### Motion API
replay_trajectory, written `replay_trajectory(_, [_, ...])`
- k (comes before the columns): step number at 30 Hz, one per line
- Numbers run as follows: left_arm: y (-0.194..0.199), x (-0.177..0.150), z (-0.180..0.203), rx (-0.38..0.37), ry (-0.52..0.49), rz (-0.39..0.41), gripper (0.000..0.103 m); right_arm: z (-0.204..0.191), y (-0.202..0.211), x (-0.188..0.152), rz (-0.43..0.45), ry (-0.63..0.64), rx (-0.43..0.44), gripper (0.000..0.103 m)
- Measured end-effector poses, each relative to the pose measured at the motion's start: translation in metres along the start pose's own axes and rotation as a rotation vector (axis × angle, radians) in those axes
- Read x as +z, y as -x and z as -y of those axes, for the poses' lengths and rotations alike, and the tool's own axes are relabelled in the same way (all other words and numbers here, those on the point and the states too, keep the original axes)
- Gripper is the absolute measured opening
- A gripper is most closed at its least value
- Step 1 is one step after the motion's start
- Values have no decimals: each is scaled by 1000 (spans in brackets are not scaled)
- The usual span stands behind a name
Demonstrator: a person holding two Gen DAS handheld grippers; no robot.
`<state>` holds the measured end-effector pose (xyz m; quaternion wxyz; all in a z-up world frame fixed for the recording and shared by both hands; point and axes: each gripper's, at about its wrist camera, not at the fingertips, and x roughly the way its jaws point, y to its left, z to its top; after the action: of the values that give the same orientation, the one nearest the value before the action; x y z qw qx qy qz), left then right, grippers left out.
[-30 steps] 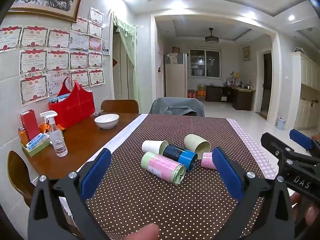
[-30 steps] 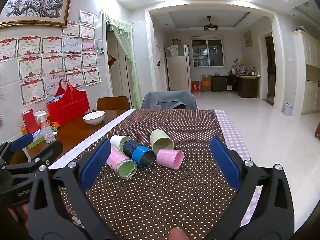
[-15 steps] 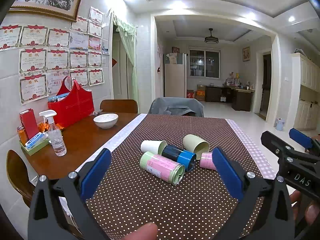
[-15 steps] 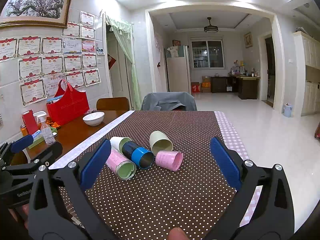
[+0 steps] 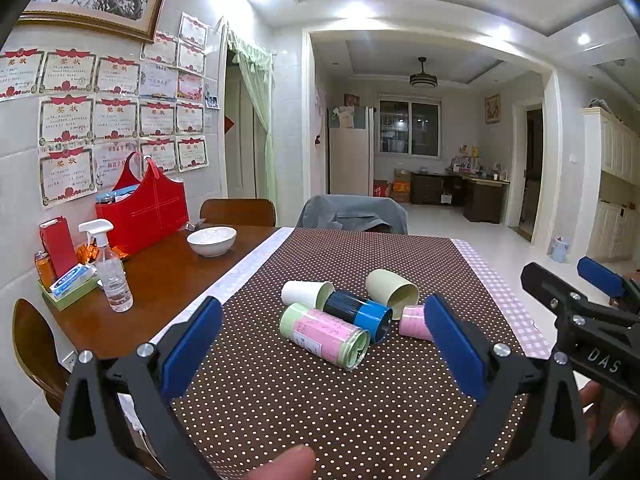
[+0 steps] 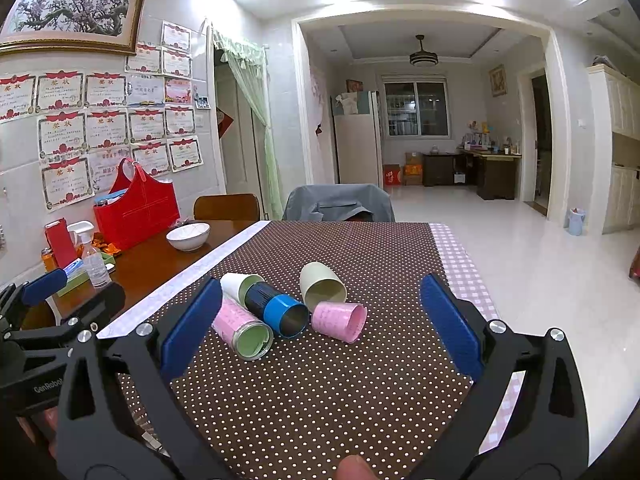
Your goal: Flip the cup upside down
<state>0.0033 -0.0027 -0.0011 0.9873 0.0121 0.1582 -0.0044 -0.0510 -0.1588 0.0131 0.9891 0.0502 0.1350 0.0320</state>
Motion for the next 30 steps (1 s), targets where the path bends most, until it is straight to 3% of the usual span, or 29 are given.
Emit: replay_trajectory(30, [-1,0,-5,-4,11,-5,99,-1,-4,0,-3,12,4,97])
